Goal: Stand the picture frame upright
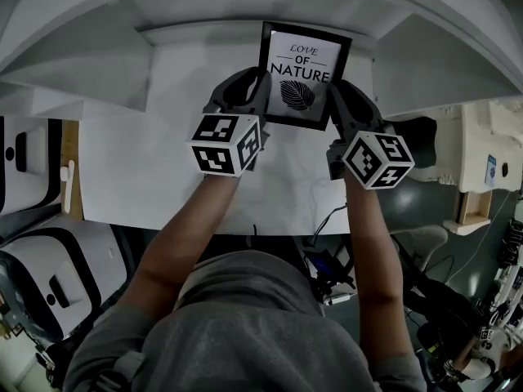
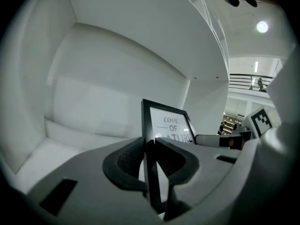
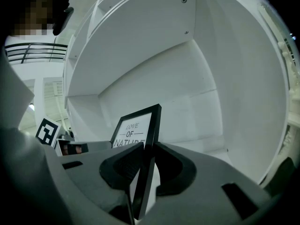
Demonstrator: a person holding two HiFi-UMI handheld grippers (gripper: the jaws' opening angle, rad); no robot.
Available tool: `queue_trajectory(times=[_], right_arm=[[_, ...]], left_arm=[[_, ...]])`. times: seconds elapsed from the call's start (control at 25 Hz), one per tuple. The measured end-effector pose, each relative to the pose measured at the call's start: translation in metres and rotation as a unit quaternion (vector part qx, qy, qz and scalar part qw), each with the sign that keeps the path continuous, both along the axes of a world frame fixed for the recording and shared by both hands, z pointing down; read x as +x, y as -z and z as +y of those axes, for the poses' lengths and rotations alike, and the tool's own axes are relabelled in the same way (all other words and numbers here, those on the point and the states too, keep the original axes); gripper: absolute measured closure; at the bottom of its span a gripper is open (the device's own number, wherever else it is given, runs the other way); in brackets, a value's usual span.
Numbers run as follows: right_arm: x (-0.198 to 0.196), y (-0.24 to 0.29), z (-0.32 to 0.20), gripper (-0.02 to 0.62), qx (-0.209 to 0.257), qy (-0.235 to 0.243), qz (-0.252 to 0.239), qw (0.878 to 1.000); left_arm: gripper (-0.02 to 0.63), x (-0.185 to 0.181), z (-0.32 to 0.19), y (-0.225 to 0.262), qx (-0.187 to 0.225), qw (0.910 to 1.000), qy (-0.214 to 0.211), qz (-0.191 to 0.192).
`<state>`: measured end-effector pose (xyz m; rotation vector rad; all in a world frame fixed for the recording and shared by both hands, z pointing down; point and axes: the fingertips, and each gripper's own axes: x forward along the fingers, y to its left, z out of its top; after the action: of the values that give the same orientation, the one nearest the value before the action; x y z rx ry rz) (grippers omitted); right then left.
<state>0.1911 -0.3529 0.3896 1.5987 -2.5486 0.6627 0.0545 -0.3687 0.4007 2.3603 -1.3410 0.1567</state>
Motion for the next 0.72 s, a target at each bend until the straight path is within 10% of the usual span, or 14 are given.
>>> queue_trajectory(times=[0.72], right_arm=[[0.013,-0.031,-0.089,0.502,0.014,-0.003,0.017,1.000]], left_arm=[[0.531,0.014,-0.078,-0.040,-0.016,0.9998,-0.009,-0.003]])
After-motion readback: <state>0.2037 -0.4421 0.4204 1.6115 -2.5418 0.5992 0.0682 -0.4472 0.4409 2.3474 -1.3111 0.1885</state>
